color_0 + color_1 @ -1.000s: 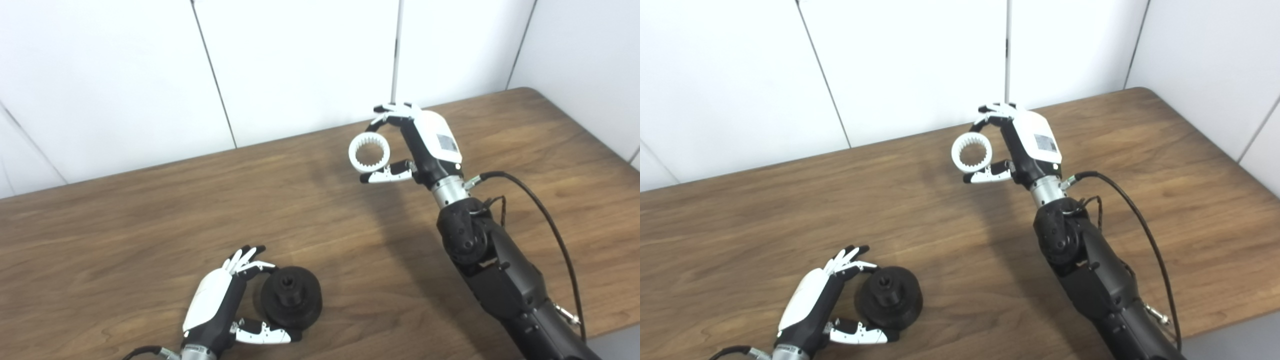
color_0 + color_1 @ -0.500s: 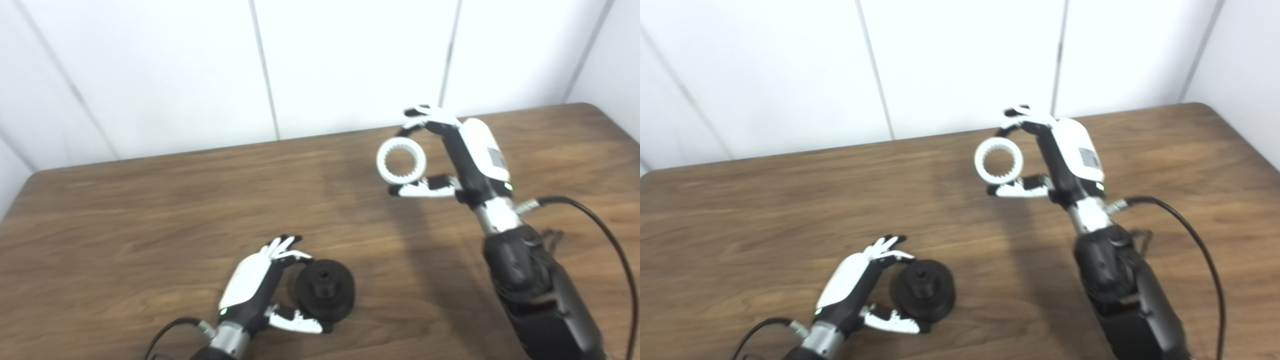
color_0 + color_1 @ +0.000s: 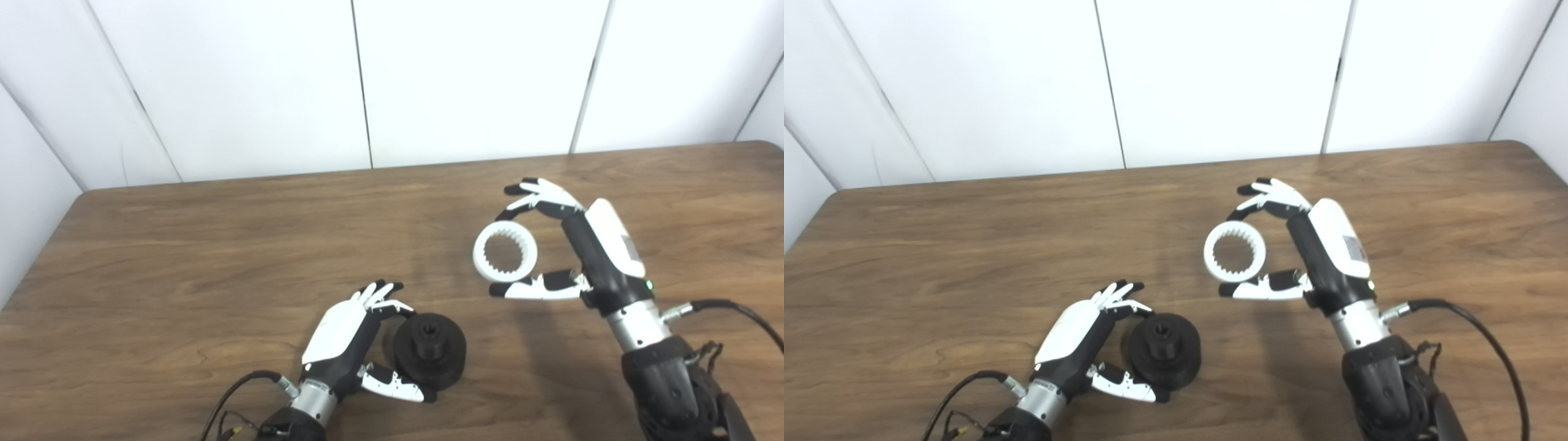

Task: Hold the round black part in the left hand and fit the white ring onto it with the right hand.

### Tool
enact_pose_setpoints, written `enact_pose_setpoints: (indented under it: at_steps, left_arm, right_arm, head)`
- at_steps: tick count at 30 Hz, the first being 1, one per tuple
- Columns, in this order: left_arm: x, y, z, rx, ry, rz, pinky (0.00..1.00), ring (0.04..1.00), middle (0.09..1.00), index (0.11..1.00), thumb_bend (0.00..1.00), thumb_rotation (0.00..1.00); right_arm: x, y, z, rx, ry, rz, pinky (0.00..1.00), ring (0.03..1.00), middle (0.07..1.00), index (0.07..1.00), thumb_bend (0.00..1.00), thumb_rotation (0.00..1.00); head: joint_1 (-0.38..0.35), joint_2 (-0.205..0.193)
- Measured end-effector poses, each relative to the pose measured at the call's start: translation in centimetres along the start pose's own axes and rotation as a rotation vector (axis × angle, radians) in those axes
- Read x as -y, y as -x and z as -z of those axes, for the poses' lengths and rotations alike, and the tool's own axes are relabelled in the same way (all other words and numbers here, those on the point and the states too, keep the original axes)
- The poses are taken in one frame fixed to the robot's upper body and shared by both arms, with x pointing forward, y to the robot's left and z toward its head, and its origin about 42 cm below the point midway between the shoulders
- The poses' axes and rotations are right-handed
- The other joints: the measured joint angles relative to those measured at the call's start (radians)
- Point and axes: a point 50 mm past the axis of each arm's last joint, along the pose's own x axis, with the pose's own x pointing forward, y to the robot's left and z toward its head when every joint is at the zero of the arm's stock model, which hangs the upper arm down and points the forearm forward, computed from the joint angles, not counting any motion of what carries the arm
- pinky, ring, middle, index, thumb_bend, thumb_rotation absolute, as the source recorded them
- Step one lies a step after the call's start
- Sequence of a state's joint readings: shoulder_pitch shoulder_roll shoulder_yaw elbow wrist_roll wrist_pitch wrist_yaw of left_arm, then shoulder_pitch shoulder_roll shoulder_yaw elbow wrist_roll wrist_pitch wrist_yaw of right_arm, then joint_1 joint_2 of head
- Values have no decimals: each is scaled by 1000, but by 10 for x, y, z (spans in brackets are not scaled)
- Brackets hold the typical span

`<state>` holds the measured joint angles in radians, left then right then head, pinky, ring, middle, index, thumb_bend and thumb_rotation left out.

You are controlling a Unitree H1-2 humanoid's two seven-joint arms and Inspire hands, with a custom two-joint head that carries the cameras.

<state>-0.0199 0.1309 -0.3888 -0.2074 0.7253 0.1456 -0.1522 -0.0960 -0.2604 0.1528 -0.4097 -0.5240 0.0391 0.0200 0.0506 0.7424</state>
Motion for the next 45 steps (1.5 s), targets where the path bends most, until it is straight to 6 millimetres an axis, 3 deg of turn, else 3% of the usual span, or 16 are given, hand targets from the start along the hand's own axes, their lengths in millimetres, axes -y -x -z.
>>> enact_pose_setpoints:
  at_steps: [19,29,40,45]
  left_arm:
    - [2,-3,-2,-3,0,5,1000,1000,957,623,985,272]
    - [3,-6,-4,-15,1,11,1000,1000,960,619,986,292]
    - [2,-6,-6,-20,-4,15,1000,1000,961,622,992,304]
    - [1,-7,-5,-27,-6,11,1000,1000,961,621,996,297]
  right_arm:
    - [-41,31,-14,-44,-128,-104,771,859,789,483,518,144]
    - [-68,38,-8,-102,-153,-177,779,869,794,483,518,140]
    - [-77,33,-3,-112,-156,-195,761,867,794,482,518,143]
    - [-80,30,-4,-110,-145,-200,798,871,799,483,518,143]
  head:
    - [9,18]
    - [21,32]
    - [25,43]
    - [25,48]
